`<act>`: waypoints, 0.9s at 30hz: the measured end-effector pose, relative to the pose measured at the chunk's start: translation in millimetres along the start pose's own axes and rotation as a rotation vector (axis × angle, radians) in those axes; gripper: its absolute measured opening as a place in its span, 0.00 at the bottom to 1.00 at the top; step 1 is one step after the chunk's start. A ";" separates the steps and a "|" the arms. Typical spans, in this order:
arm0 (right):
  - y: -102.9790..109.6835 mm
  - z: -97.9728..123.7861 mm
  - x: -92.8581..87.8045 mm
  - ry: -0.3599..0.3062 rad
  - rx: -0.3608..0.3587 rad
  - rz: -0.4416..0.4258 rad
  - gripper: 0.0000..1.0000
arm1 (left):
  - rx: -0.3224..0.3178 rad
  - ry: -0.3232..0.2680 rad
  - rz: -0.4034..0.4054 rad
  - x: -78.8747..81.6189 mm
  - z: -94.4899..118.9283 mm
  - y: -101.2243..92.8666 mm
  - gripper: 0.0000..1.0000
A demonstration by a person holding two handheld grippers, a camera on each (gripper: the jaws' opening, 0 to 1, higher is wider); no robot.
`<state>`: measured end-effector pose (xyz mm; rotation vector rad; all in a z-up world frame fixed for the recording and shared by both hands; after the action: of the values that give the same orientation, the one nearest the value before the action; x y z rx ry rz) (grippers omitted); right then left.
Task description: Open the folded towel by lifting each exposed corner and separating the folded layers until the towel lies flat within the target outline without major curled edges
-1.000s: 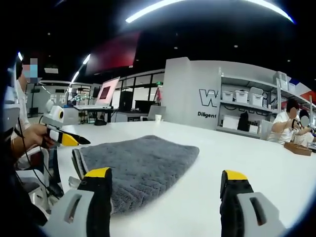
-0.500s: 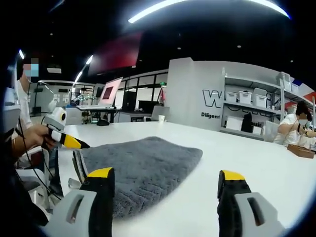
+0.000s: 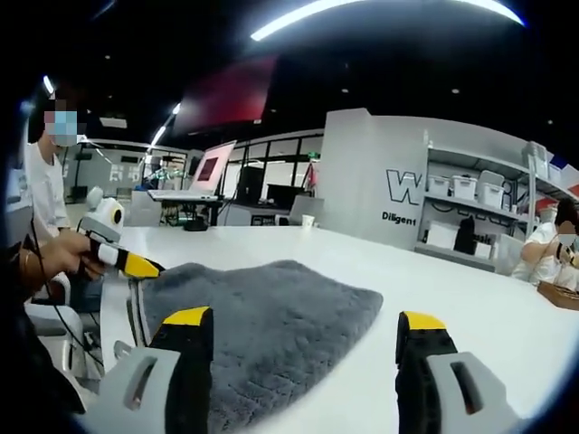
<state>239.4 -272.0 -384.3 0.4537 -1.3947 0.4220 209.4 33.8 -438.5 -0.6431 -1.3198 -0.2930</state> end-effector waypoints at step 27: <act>7.0 -49.3 11.1 0.044 0.071 0.020 0.79 | -0.020 -0.007 -0.121 -0.3 -14.4 -10.8 0.01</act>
<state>278.3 -239.4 -378.7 0.4858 -1.3463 0.4958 215.0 16.8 -437.5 -0.5823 -1.3661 -0.4031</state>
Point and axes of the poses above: the point that each gripper's makers call its tool centre point, and the gripper's own axes: z roughly backward along the fingers, y roughly to its left, x roughly out of its top, the point moved 8 cm from there along z, roughly backward along the fingers, and after that the axes turned 12 degrees about -z, right-handed, at the moved point
